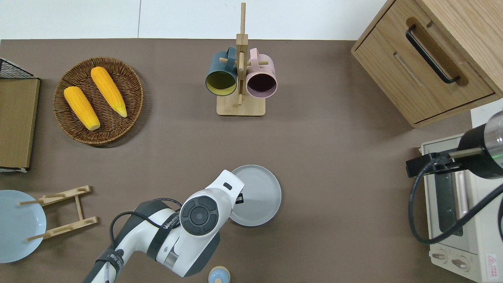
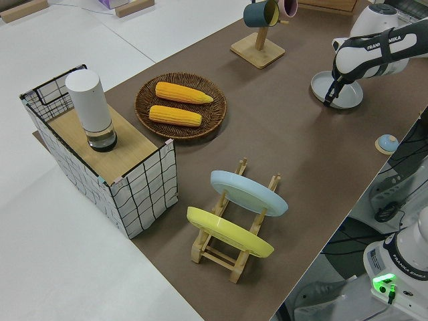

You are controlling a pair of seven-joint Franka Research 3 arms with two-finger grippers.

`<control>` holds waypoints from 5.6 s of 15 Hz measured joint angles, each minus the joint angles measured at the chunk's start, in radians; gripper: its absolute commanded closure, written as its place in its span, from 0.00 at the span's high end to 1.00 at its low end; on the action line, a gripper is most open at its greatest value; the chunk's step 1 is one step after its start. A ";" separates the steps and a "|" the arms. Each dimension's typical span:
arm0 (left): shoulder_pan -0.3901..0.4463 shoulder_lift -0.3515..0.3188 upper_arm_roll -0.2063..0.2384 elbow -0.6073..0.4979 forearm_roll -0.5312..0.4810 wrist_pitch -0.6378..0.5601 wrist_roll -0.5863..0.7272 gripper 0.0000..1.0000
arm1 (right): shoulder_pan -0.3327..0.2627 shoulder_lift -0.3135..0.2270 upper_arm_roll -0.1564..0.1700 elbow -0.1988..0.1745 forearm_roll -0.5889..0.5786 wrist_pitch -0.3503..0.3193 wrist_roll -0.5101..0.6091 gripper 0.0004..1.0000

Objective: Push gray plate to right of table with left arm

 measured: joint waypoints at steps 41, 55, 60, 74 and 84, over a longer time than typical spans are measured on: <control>-0.127 0.310 -0.096 0.404 0.009 -0.021 -0.324 0.99 | 0.000 0.000 0.000 0.000 0.000 0.000 0.000 0.98; 0.035 0.169 -0.087 0.405 0.005 -0.317 -0.061 0.99 | 0.000 0.000 0.000 0.000 0.000 0.000 0.000 0.98; 0.084 0.121 -0.086 0.392 -0.001 -0.393 0.023 0.99 | 0.000 0.000 0.000 0.000 0.000 0.000 0.000 0.98; 0.338 -0.045 -0.083 0.385 -0.040 -0.638 0.391 0.99 | 0.000 0.000 0.000 0.000 0.000 0.000 0.000 0.98; 0.569 -0.176 -0.079 0.422 -0.040 -0.815 0.662 0.99 | 0.000 0.000 0.000 0.000 0.000 0.000 0.000 0.98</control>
